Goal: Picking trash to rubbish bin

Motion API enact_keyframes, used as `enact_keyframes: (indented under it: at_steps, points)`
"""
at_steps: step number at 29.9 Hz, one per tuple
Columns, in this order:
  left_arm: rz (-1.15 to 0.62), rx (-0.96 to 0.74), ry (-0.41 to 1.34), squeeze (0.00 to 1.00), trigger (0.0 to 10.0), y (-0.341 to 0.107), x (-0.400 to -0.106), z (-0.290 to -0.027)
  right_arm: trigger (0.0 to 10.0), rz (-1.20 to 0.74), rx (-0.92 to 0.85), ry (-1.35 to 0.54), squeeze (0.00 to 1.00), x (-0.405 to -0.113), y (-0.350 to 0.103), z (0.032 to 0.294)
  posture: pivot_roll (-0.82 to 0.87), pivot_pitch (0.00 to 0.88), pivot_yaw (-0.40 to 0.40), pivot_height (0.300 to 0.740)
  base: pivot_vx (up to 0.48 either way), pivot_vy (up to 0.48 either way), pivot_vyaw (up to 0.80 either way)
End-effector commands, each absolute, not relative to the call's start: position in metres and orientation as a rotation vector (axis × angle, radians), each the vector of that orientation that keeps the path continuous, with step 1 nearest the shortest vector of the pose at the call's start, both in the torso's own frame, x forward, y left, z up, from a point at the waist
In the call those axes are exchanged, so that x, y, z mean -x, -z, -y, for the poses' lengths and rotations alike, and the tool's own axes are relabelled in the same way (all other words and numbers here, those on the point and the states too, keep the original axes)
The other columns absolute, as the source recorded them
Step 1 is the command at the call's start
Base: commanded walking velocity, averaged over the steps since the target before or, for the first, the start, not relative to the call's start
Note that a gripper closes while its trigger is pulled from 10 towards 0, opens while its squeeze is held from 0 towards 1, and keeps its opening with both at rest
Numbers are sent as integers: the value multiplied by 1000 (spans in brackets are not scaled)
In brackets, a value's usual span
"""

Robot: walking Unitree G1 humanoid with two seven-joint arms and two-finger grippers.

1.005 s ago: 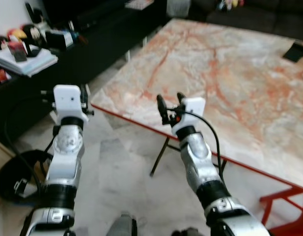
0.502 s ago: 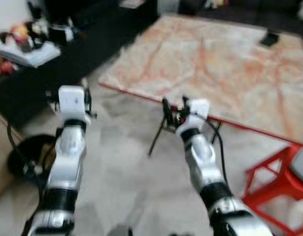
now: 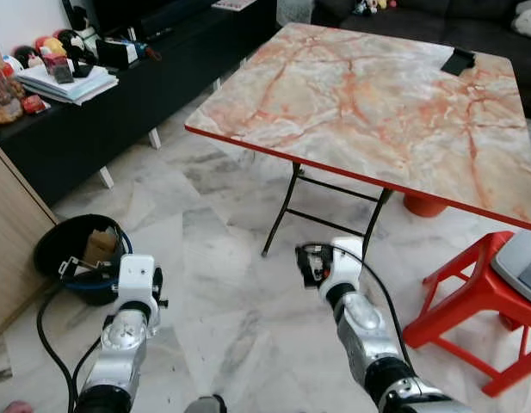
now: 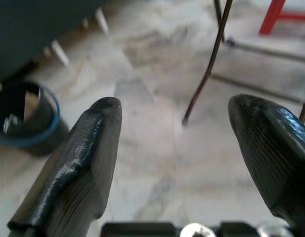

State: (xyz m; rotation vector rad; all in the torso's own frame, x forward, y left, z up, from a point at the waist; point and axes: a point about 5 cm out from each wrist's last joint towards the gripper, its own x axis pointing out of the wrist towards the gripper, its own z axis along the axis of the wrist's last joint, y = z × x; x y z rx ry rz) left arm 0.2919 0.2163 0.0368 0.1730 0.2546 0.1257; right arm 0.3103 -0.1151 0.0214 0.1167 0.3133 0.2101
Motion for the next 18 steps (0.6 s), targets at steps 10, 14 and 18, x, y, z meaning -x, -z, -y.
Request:
enact_keyframes:
  at_steps: [10, 14, 18]
  points:
    - [-629, -233, -164, 0, 10000, 39, -228, -237, 10000, -706, -40, -79, 0, -237, 53, 148, 95, 132, -13, 740, 0, 0, 287]
    - [-658, -224, -183, 0, 10000, 44, -220, -240, 10000, -752, -25, -71, 0, -225, 61, 149, 104, 130, -15, 740, 0, 0, 781]
    - [-705, -218, -199, 0, 10000, 53, -208, -242, 10000, -803, -14, -65, 0, -211, 70, 151, 104, 128, -17, 740, 0, 0, 783]
